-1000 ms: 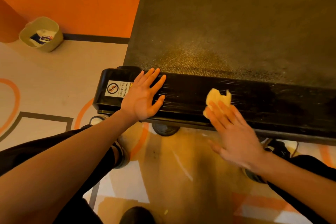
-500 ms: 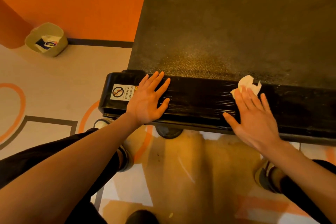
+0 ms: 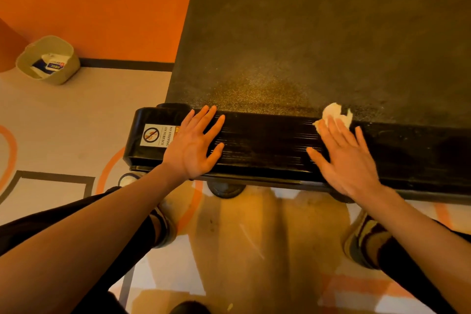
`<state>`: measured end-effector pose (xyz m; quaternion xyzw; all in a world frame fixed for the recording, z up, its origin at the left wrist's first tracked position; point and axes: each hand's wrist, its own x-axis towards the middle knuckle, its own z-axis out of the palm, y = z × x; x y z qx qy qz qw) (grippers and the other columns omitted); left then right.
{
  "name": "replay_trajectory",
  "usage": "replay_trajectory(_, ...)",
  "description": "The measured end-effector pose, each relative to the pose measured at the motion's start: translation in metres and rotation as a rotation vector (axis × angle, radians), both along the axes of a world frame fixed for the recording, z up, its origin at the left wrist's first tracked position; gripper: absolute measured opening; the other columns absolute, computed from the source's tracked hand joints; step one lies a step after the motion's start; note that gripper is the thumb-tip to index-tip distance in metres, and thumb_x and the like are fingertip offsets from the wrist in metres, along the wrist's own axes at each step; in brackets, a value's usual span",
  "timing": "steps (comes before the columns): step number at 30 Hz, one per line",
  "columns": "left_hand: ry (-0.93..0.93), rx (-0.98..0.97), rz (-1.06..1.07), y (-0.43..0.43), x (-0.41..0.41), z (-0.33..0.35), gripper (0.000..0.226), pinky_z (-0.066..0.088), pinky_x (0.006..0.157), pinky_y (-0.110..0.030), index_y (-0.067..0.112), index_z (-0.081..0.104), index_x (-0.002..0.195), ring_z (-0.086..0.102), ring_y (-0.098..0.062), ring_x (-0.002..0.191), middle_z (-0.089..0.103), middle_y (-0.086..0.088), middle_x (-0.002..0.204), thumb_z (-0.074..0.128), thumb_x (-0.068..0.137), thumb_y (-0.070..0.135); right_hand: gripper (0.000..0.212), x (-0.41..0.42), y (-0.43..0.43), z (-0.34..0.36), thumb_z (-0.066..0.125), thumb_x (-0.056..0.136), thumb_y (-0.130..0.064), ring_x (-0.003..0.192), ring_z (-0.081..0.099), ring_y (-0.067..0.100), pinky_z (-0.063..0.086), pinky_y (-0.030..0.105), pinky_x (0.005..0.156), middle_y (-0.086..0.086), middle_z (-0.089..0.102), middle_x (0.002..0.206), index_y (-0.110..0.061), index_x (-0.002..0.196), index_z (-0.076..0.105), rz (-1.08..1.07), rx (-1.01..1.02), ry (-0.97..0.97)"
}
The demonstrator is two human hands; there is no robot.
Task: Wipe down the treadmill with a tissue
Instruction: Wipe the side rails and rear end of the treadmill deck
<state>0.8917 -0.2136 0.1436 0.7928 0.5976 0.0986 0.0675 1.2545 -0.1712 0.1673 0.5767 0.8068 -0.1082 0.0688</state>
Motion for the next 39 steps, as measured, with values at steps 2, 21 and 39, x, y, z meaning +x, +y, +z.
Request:
replay_trajectory(2,0.011,0.001,0.008,0.000,0.000,0.001,0.069,0.014,0.128,-0.055,0.009,0.038,0.159,0.022,-0.037,0.156,0.029,-0.020,0.166,0.034,0.104,0.051,0.099,0.005,-0.002,0.004,-0.008,0.088,-0.081,0.160,-0.008,0.017,-0.007,0.044,0.129,0.000,0.000,0.174,-0.024,0.167,0.006,-0.130,-0.014,0.000)
replay_trajectory(21,-0.014,-0.001,0.017,-0.002,0.002,0.003,0.067,0.011,0.129,-0.051,0.010,0.040,0.158,0.022,-0.035,0.156,0.030,-0.020,0.166,0.038,0.103,0.049,0.108,0.005,0.000,-0.003,-0.018,0.081,-0.086,0.160,-0.010,0.020,-0.010,0.048,0.128,0.002,-0.005,0.174,-0.023,0.167,0.002,-0.260,-0.022,0.038)
replay_trajectory(39,0.092,-0.160,0.175,0.004,0.052,0.018,0.077,0.002,0.130,-0.049,0.013,0.028,0.163,0.004,-0.029,0.160,0.014,-0.014,0.172,0.021,0.101,0.059,0.083,-0.005,-0.009,-0.006,-0.002,0.096,-0.073,0.160,-0.009,0.018,-0.016,0.046,0.126,-0.001,0.004,0.174,-0.030,0.166,0.012,-0.103,-0.010,0.176)
